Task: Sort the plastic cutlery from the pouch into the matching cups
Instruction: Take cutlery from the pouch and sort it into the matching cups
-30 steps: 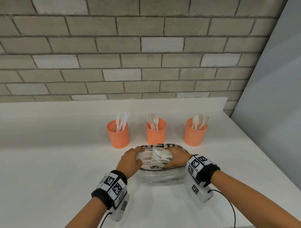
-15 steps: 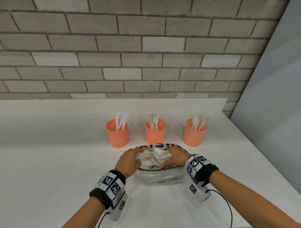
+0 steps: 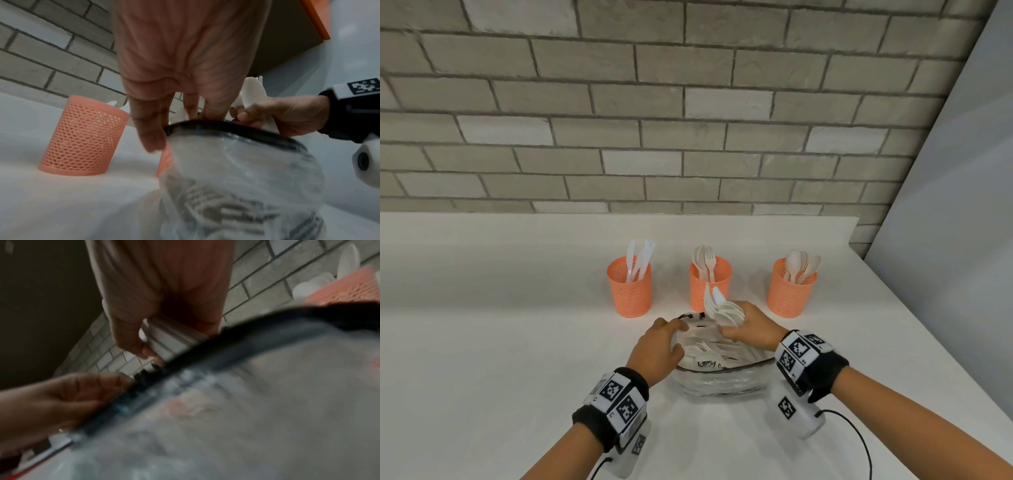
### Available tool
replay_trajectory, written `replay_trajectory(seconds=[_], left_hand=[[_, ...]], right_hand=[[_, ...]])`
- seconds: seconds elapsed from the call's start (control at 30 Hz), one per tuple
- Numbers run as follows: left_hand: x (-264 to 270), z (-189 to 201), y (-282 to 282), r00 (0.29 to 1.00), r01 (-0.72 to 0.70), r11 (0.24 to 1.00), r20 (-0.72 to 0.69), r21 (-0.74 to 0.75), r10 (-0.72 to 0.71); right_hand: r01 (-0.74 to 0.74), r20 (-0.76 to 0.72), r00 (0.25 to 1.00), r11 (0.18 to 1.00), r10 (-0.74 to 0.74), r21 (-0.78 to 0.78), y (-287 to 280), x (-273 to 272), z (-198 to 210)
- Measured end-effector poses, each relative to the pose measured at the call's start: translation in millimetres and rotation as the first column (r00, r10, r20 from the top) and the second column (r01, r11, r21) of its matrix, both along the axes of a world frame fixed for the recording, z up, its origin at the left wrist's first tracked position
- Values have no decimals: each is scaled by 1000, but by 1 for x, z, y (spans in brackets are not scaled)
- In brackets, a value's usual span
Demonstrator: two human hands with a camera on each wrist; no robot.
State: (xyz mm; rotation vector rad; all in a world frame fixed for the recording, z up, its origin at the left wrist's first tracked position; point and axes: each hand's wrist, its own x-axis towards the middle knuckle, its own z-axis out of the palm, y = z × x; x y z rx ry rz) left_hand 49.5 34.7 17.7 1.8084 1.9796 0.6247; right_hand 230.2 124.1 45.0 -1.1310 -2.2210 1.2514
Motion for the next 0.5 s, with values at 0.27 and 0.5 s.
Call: replay_trajectory(seconds=[0.27,0.5], left_hand=[[17,63,6,716,-217,948,698,234,-9],[43,63,15,-148,183,907,902,-378,406]], right_hand=[[274,-420,840,937,-344,-218,4,-6,69],[332,-670,620,910,-408,-247,-6,-20,105]])
